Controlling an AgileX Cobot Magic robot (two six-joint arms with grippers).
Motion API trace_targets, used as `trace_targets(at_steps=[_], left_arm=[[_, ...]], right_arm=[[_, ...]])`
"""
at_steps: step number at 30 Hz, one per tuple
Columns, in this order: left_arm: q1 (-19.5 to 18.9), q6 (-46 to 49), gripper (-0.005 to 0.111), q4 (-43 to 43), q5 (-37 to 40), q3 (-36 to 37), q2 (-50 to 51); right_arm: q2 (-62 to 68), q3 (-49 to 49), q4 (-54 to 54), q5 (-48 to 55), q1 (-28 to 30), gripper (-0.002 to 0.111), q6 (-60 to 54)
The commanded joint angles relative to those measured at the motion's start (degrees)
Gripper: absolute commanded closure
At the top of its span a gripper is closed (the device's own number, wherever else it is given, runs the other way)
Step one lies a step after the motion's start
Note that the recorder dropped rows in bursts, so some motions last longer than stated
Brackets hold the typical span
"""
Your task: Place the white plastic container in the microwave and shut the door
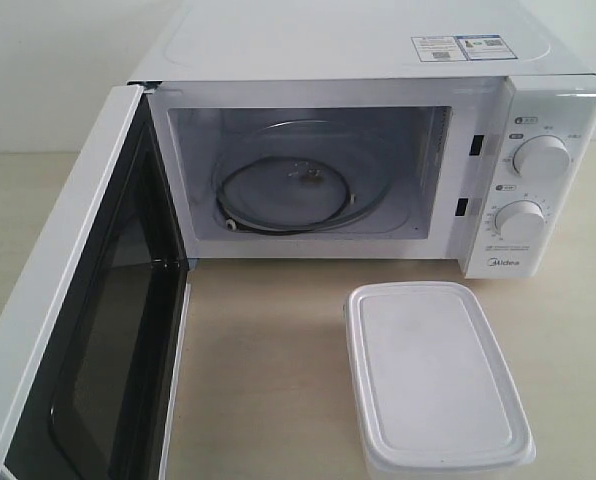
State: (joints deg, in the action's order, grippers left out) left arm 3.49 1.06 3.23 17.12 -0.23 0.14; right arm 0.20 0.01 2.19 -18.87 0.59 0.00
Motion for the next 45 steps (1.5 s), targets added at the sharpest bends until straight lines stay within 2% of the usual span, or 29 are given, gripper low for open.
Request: trace_targets(at_steps=[1,5,15,27,33,40,45], left_arm=[[-0.08,-0.19,0.102,0.53,-0.01,0.23,-0.14],[-0.08,-0.19,0.102,0.53,-0.01,0.23,-0.14],[-0.08,-0.19,0.102,0.53,0.22,0.23,-0.14],[-0.08,-0.19,0.102,0.53,0.22,0.23,-0.14],[-0.08,-0.19,0.102,0.53,0.12,0.23,-0.14],[-0.08,-0.19,0.102,0.53,0.22,0.23,-0.14],[-0.08,-0.19,0.102,0.53,0.22,0.23,-0.14]], right_arm=[[-0.20,-3.03,0.47,-1.07,0.31,0.108,-2.98],[2.14,-7.96,0.47,0.35,0.31,0.108,-8.47],[20.93,-10.96,0.47,-0.30,0.31,0.108,-7.97],[22.94,-10.96,0.47,-0.25,0.31,0.108,-6.52],[26.41,-10.96,0.47,-3.35,0.31,0.108,-5.86],[36.18,-10.96,0.47,-10.95,0.31,0.108,-1.35],[44.07,-10.46,0.02,-11.13,0.31,0.108,0.38]])
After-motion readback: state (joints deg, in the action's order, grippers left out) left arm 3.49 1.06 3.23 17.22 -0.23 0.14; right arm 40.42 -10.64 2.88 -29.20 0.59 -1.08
